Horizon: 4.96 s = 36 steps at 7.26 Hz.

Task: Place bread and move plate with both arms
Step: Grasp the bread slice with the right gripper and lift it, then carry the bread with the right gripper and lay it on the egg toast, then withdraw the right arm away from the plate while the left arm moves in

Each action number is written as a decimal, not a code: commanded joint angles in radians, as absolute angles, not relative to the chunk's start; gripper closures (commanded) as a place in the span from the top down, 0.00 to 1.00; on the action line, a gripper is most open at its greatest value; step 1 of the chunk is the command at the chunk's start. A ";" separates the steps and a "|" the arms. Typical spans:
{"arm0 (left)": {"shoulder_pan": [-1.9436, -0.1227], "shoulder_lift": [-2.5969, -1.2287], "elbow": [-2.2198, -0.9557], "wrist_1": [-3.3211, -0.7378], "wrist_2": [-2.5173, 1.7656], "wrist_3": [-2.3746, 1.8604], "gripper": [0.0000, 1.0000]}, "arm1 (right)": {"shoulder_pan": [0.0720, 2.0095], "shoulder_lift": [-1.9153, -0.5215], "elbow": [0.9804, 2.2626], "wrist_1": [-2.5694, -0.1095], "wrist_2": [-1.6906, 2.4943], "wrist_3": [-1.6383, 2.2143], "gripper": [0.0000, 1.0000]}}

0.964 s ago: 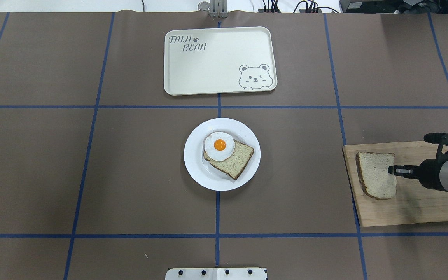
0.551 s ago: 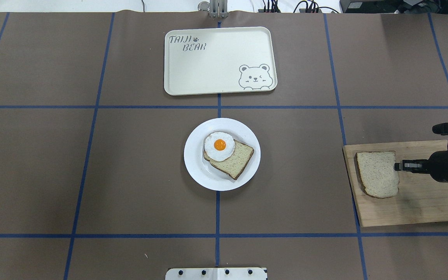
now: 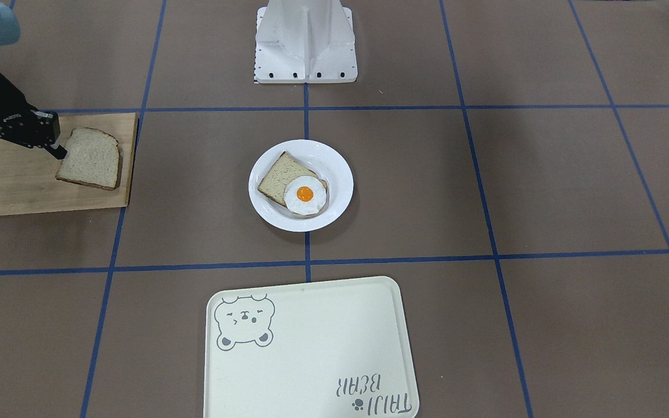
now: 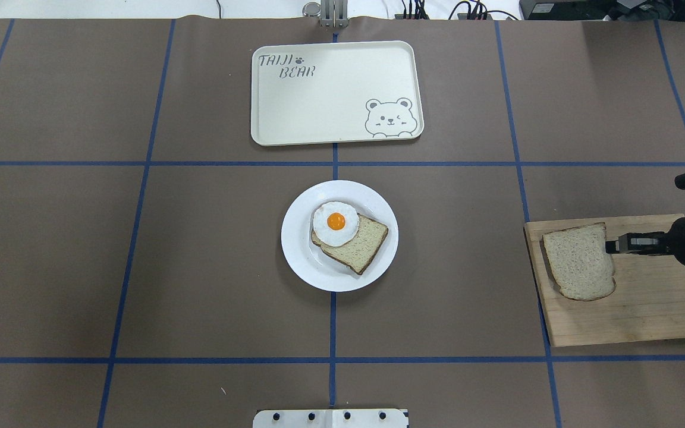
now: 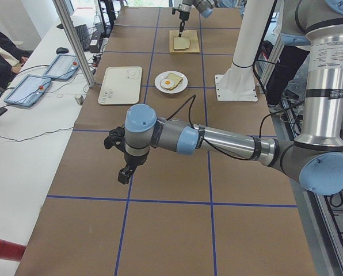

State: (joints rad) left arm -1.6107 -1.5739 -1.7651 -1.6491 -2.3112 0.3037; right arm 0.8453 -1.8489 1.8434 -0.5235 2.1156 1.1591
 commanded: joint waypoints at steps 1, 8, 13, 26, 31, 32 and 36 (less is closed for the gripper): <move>-1.611 -1.574 -1.767 -1.651 -2.312 0.304 0.98 | 0.935 -1.813 1.842 -0.511 2.244 1.158 0.00; -1.611 -1.574 -1.767 -1.651 -2.312 0.304 0.98 | 0.956 -1.447 1.750 -0.525 2.346 1.160 0.00; -1.611 -1.572 -1.749 -1.649 -2.312 0.304 0.98 | 0.617 -1.153 1.709 -0.572 2.016 1.140 0.00; -1.609 -1.571 -1.769 -1.658 -2.416 0.301 0.99 | 0.707 -1.104 1.545 -0.638 1.876 1.118 1.00; -1.308 -1.592 -1.763 -2.279 -2.479 -0.537 0.99 | 1.137 -1.228 1.555 -1.231 2.100 0.634 1.00; -1.219 -1.632 -1.760 -2.399 -2.477 -0.775 0.99 | 1.211 -1.285 1.555 -1.315 2.123 0.441 1.00; -0.900 -1.696 -1.759 -2.638 -2.258 -1.303 0.99 | 1.486 -1.506 1.569 -1.526 2.235 -0.115 1.00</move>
